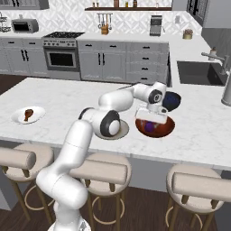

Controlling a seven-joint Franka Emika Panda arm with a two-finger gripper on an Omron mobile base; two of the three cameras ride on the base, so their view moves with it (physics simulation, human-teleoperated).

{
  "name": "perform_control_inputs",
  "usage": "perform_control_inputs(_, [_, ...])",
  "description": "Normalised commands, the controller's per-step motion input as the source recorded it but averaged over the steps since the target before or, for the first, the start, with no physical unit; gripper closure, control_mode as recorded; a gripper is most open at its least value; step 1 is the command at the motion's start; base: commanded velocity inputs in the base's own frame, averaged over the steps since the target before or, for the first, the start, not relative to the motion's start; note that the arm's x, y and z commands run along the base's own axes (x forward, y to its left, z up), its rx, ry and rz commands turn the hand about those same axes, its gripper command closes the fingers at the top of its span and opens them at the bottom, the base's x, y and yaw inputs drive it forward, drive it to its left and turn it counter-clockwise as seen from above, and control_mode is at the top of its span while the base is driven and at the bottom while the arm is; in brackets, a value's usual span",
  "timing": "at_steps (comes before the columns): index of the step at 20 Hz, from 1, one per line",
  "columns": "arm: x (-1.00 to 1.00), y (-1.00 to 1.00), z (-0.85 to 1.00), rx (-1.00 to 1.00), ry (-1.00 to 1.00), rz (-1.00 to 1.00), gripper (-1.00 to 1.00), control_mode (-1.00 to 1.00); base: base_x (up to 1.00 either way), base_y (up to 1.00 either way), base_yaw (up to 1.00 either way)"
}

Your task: Pick the chicken drumstick and eggplant from their plates and place them in the bowl. Then put the bowl in the fridge.

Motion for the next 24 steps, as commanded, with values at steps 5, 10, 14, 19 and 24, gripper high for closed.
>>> perform_control_inputs(5, [-0.52,0.37,0.45,-0.05,0.00,-0.18,-1.00,-1.00,0.00,0.00,0.00])
perform_control_inputs(10, [-0.63,0.95,0.40,-0.15,-0.01,-0.16,-1.00,-1.00,0.00,0.00,0.00])
perform_control_inputs(14, [-0.77,0.99,0.40,-0.18,-0.07,-0.17,-1.00,-1.00,0.00,0.00,0.00])
perform_control_inputs(19, [-0.98,0.71,0.21,-0.16,-0.10,-0.11,-1.00,-1.00,0.00,0.00,0.00])
perform_control_inputs(24, [-0.78,0.87,0.12,-0.19,-0.17,-0.03,-1.00,-1.00,0.00,0.00,0.00])
